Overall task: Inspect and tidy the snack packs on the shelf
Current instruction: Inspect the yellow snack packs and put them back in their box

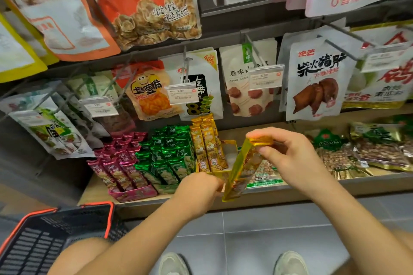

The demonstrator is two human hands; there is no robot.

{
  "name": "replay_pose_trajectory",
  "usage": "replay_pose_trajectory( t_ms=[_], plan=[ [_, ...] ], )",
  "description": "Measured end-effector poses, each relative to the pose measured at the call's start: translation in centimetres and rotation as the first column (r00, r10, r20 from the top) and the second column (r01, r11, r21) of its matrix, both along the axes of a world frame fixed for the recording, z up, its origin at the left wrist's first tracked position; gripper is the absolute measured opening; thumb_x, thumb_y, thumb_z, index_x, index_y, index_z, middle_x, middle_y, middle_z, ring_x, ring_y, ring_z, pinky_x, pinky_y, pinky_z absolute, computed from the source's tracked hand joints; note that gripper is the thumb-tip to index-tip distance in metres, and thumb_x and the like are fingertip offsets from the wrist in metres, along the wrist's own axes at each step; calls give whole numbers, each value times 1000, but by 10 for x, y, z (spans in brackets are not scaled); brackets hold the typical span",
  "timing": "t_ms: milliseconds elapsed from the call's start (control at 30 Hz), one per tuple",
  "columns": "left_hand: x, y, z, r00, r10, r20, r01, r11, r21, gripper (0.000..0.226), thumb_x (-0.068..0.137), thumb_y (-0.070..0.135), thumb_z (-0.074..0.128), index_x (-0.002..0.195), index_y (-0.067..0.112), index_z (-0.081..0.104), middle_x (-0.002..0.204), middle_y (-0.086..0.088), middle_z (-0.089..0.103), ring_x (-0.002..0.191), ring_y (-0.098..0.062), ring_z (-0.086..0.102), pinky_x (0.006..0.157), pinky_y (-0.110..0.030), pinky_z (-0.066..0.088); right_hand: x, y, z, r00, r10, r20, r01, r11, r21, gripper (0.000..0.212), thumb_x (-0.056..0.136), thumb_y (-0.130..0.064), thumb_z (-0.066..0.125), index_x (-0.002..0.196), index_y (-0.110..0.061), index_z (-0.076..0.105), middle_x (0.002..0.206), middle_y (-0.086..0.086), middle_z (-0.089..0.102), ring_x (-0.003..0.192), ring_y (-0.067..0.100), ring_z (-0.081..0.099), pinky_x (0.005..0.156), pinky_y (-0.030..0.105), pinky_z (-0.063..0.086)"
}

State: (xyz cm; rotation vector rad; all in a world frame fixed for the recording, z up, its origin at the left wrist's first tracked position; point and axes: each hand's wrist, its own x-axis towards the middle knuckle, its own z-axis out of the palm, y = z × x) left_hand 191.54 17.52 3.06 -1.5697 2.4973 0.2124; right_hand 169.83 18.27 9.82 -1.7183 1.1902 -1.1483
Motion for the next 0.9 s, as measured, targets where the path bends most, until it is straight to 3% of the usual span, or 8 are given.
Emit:
replay_pose_trajectory(
  t_ms=[67, 200, 367, 500, 600, 733, 900],
  plan=[
    [-1, -12, 5, 999, -38, -14, 38, 999, 3, 21, 97, 23, 46, 105, 22, 65, 103, -6, 70, 97, -29, 63, 79, -42, 54, 4, -2, 1, 998, -56, -1, 56, 998, -23, 43, 88, 1, 63, 96, -41, 65, 96, -21, 69, 91, -8, 62, 78, 6, 47],
    [4, -42, 19, 998, -39, -53, 36, 998, -55, 34, 95, 17, 46, 125, 20, 60, 120, -6, 65, 113, -27, 57, 92, -42, 51, 8, -16, 5, 990, -140, -7, 139, 988, -72, 38, 87, -1, 67, 91, -39, 68, 81, -17, 69, 70, -6, 64, 60, 6, 46],
    [21, -89, 29, 997, 72, -15, -73, 983, -166, 34, 92, 15, 48, 125, 14, 57, 117, -6, 60, 116, -27, 50, 92, -43, 50, 27, -66, -1, 978, -164, -130, 147, 980, -134, 28, 90, -5, 63, 92, -33, 63, 84, -11, 67, 79, 6, 66, 71, 26, 54],
    [22, -131, 22, 982, 180, 52, -173, 977, -125, 44, 92, 27, 54, 133, 13, 47, 133, -9, 49, 125, -30, 45, 96, -44, 48, 54, -108, -46, 954, -201, -222, 173, 975, -138, 28, 90, -3, 60, 92, -30, 56, 86, -11, 60, 83, 9, 57, 75, 26, 46],
    [20, -164, 6, 980, 172, 96, -159, 978, -135, 59, 90, 31, 60, 142, 13, 38, 145, -8, 41, 133, -29, 39, 103, -45, 44, 66, -139, -84, 928, -242, -284, 220, 969, -109, 26, 90, -3, 58, 95, -28, 58, 90, -8, 59, 87, 15, 56, 73, 22, 38],
    [21, -200, -17, 955, 207, 211, -179, 973, -146, 77, 87, 37, 67, 148, 12, 26, 152, -10, 34, 139, -29, 33, 112, -44, 35, 69, -171, -119, 896, -290, -336, 263, 957, -125, 26, 87, 2, 58, 100, -20, 63, 96, 0, 65, 92, 23, 61, 77, 29, 45],
    [23, -225, -35, 962, 250, 110, -234, 963, -134, 73, 83, 33, 73, 142, 16, 34, 145, -10, 43, 133, -30, 42, 107, -40, 39, 70, -185, -153, 896, -240, -373, 198, 969, -149, 24, 90, 0, 57, 109, -11, 67, 109, 6, 64, 99, 22, 61, 83, 20, 39]
  ],
)
